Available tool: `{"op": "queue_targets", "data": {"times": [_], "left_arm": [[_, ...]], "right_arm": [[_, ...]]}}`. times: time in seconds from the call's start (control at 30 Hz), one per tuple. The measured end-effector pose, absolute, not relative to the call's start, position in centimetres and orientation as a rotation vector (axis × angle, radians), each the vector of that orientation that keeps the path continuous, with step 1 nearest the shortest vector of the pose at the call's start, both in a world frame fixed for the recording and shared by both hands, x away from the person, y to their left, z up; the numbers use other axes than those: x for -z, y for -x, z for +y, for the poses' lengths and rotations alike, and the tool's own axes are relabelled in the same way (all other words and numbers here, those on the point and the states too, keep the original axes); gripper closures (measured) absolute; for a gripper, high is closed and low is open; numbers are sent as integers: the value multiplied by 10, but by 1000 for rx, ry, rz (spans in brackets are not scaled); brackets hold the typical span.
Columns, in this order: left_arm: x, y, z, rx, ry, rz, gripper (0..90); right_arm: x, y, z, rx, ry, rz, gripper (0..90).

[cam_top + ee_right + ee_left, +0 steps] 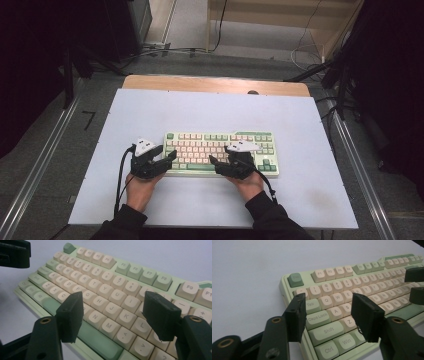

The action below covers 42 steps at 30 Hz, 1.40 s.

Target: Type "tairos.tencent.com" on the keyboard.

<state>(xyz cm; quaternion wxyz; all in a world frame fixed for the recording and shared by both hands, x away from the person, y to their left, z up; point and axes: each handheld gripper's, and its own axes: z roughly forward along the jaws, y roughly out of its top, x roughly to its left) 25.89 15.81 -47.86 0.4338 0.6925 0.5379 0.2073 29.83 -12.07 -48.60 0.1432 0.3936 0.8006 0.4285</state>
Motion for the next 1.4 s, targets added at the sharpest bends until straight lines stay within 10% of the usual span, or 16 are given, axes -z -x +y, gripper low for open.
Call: {"op": "queue_targets", "data": {"times": [0.87, 1.4], "left_arm": [[478, -295, 113, -495, -1811, 1237, 893], [483, -309, 83, -432, -1895, 1198, 900]], "right_arm": [[485, -278, -177, -1194, -1300, 2166, 314], [485, -266, -202, -1166, -1370, 2095, 325]]}}
